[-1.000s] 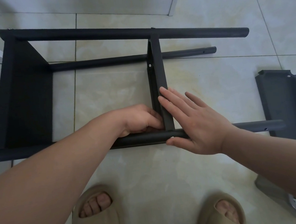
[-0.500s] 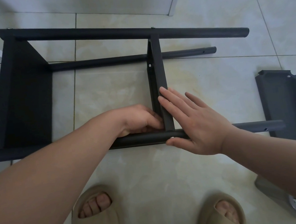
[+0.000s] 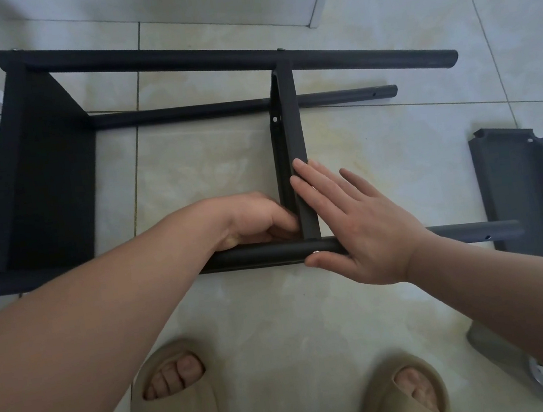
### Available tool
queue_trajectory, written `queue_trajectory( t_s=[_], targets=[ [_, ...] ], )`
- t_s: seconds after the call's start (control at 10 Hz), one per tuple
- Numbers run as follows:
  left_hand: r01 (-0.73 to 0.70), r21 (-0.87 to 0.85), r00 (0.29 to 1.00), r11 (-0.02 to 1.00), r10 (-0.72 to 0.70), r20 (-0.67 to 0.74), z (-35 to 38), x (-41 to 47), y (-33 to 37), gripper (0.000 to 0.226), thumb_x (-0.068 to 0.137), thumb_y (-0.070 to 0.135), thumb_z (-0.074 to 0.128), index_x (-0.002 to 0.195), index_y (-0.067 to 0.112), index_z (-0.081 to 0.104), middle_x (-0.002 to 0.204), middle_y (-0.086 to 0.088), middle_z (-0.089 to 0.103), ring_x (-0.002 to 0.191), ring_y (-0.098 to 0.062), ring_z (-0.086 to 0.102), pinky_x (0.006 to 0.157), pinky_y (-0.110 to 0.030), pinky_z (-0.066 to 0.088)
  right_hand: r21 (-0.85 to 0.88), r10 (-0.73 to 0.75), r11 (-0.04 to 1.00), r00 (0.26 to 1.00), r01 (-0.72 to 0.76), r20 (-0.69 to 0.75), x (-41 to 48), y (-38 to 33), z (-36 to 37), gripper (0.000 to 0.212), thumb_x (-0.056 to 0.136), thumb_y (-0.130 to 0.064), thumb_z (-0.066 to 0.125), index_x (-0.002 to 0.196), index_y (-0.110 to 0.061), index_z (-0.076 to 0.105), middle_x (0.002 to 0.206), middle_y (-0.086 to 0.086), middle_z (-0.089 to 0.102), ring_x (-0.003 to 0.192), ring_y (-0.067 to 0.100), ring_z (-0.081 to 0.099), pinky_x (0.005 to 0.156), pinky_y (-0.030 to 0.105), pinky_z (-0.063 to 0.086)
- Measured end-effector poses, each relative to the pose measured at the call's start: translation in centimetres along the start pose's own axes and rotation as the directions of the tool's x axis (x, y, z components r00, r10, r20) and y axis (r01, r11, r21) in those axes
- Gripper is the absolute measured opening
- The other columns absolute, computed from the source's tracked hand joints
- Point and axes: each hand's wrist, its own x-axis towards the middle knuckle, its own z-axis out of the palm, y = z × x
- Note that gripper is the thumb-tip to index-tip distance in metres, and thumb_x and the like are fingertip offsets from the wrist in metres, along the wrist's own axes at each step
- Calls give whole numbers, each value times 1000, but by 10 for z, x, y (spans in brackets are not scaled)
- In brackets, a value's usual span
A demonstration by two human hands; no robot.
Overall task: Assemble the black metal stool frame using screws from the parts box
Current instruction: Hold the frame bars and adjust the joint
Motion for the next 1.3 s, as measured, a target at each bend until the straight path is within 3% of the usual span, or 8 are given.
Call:
queue_trajectory(
  t_s=[0.2, 0.3, 0.4, 0.7, 0.8, 1.1, 1.2, 1.3],
  targets=[
    [-16, 79, 999, 997, 19, -42, 0, 3, -2, 18, 87, -1, 58, 88, 6, 75, 82, -14, 73, 75, -23, 72, 77, -32, 56, 4, -5, 1000, 1000, 5, -8, 0, 0, 0, 94, 95, -73, 26, 162, -11, 8, 170, 4, -5, 157, 20, -5, 125, 52, 16],
    [6, 6, 1000, 1000, -7, 15, -2, 1, -2, 20, 88, -3, 57, 93, 2, 75, 90, -18, 74, 83, -27, 73, 83, -35, 57, -5, -5, 1000, 1000, 5, -5, 0, 1, 0, 94, 95, -74, 26, 162, -12, 6, 170, 3, -7, 157, 19, -6, 125, 51, 16],
    [24, 11, 1000, 1000, -24, 16, 0, 1, -1, 18, 91, 3, 58, 92, 4, 75, 87, -14, 75, 79, -23, 74, 73, -31, 59, -8, -4, 1000, 1000, 4, -1, 0, 1, 1, 94, 95, -74, 25, 162, -12, 6, 170, 3, -7, 157, 19, -6, 125, 52, 16],
    [5, 10, 1000, 1000, -5, 5, -2, 2, -2, 22, 90, -4, 55, 106, -7, 70, 99, -22, 71, 90, -29, 70, 93, -42, 54, -11, -3, 1000, 1000, 3, -3, 0, 1, 1, 94, 95, -74, 26, 162, -12, 6, 170, 3, -7, 157, 19, -6, 125, 51, 16],
    [16, 26, 1000, 1000, -16, 13, -1, 3, -2, 18, 92, 4, 57, 94, 5, 75, 91, -14, 76, 82, -23, 74, 80, -34, 58, -16, -3, 1000, 1000, 3, 2, 0, 1, 1, 94, 95, -74, 25, 162, -12, 5, 170, 3, -8, 157, 19, -7, 125, 51, 15],
    [19, -9, 999, 1000, -18, 28, -3, 2, -2, 24, 89, -4, 54, 107, -7, 69, 91, -19, 70, 81, -25, 71, 82, -35, 56, -16, -5, 1000, 1000, 4, -10, 0, 1, 2, 94, 95, -74, 26, 162, -12, 6, 170, 3, -7, 157, 19, -6, 125, 51, 16],
    [30, 14, 998, 999, -30, 56, 0, 2, 0, 20, 92, 5, 56, 90, 7, 76, 88, -12, 75, 78, -21, 73, 71, -29, 57, -19, -4, 1000, 1000, 4, -10, 0, 1, 2, 94, 95, -74, 26, 162, -12, 6, 170, 3, -7, 157, 19, -6, 125, 51, 16],
    [-4, 90, 1000, 996, 4, 0, 3, 3, 1, 17, 92, 7, 59, 102, 8, 72, 92, -11, 76, 79, -19, 73, 76, -32, 59, -15, -2, 1000, 1000, 2, -13, 0, 1, 2, 94, 95, -74, 27, 162, -11, 8, 170, 3, -5, 157, 19, -5, 124, 51, 17]
  ],
)
